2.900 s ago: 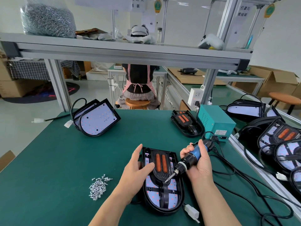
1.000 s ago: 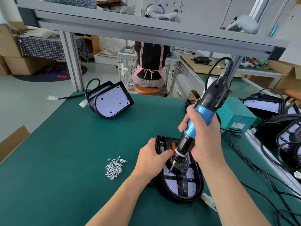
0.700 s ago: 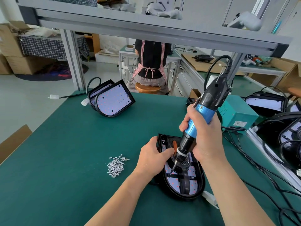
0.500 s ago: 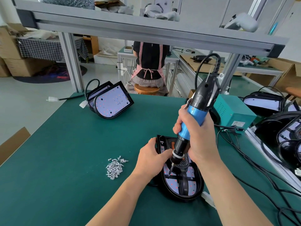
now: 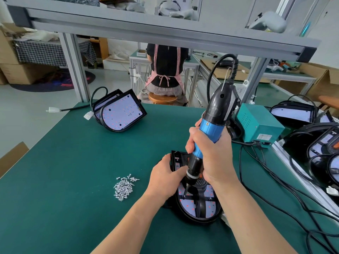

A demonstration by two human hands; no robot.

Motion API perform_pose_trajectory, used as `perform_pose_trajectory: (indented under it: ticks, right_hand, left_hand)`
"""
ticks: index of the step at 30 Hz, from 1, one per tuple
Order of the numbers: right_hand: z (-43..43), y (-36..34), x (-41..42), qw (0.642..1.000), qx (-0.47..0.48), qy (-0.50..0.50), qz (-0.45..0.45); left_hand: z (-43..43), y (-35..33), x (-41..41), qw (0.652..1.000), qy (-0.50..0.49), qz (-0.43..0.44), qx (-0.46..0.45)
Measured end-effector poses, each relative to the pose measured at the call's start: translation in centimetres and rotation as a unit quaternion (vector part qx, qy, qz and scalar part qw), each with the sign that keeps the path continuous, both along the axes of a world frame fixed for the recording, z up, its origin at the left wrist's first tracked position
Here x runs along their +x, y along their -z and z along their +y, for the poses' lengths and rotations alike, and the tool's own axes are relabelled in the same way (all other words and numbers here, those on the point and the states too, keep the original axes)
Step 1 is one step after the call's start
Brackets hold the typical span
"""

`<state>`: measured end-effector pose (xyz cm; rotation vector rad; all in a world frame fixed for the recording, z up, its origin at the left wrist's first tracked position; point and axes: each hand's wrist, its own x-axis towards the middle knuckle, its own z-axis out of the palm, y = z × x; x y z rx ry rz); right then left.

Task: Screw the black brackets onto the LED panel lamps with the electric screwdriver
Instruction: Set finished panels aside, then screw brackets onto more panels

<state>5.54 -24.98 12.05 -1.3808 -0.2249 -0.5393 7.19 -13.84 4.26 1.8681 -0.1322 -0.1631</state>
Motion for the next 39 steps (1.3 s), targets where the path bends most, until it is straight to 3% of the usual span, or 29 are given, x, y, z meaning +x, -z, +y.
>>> perform_pose_trajectory:
  ticks: [11,15,21,24,29,32,35,39]
  right_hand:
    - [-1.2,0.3,0.2,0.996,0.070,-0.047,0.039]
    - [-2.3,0.5,0.3,0.990,0.121,-0.032,0.060]
    - [-4.5,-1.2,0.0,0.989,0.141,-0.027,0.018]
    - [-7.2,-2.3,0.3,0.986,0.151,0.009,0.072]
    - [-12.0,-0.2,1.3,0.958,0.030,0.076,0.274]
    - [-13.4,2.4,1.7,0.928,0.013,0.097,0.359]
    - [-13.2,4.7,2.4,0.915,-0.011,0.103,0.390]
    - [-12.6,6.5,2.8,0.896,-0.122,0.131,0.407]
  left_hand:
    - [0.1,0.0,-0.1,1.000,-0.005,0.015,-0.023]
    - [0.2,-0.3,-0.3,0.999,0.009,0.018,-0.030]
    - [0.3,-0.2,-0.3,0.998,0.028,0.027,-0.045]
    - [0.4,0.0,-0.3,0.998,0.028,0.025,-0.047]
    - [0.3,0.1,-0.4,0.998,0.027,0.016,-0.057]
    - [0.1,0.1,-0.4,0.998,0.025,0.014,-0.064]
    - [0.1,0.1,-0.4,0.998,0.020,0.011,-0.066]
    - [0.0,0.0,-0.5,0.997,0.017,0.010,-0.070]
